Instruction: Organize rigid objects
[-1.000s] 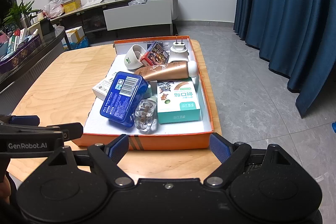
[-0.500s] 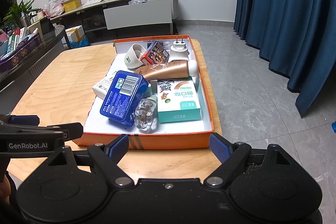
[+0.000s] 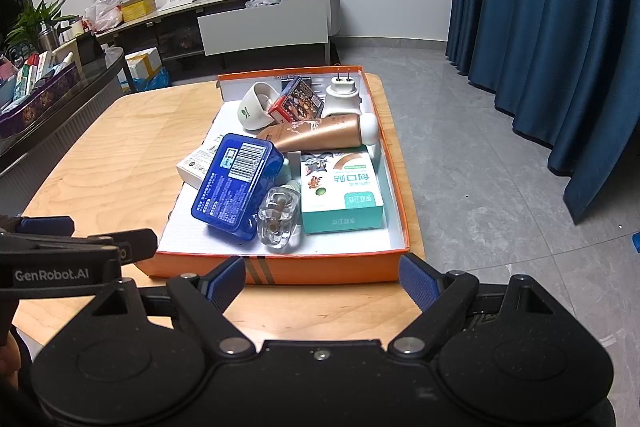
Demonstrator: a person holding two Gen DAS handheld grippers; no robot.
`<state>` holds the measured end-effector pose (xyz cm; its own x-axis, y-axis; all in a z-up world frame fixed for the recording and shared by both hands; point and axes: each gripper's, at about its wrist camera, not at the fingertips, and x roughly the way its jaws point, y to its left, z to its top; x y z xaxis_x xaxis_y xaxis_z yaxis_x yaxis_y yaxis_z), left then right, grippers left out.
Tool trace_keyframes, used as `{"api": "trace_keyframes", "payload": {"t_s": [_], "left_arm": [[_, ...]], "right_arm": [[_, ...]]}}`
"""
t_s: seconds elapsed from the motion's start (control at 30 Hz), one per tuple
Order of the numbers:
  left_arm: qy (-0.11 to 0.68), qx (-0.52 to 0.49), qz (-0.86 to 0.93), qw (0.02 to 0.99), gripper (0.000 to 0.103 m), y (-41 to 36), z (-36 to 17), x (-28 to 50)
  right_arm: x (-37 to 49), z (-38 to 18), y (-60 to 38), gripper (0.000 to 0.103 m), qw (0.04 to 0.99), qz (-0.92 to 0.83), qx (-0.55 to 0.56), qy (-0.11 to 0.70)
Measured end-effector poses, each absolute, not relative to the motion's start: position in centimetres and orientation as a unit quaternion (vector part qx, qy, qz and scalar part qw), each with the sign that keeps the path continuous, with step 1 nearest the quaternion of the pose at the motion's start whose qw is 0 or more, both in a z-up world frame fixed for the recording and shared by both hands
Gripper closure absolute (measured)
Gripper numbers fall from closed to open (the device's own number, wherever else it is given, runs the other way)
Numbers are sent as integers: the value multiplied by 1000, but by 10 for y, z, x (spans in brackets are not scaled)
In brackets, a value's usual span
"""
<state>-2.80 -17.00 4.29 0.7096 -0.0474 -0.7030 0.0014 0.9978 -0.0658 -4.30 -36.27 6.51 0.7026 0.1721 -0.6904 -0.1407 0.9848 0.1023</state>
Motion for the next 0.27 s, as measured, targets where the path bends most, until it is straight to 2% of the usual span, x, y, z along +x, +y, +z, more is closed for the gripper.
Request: {"api": "trace_keyframes", "payload": {"t_s": [0.27], "left_arm": [[391, -22, -14, 920, 0, -172, 40, -26]], "right_arm": [[-42, 64, -363, 4, 922, 84, 20, 378]]}}
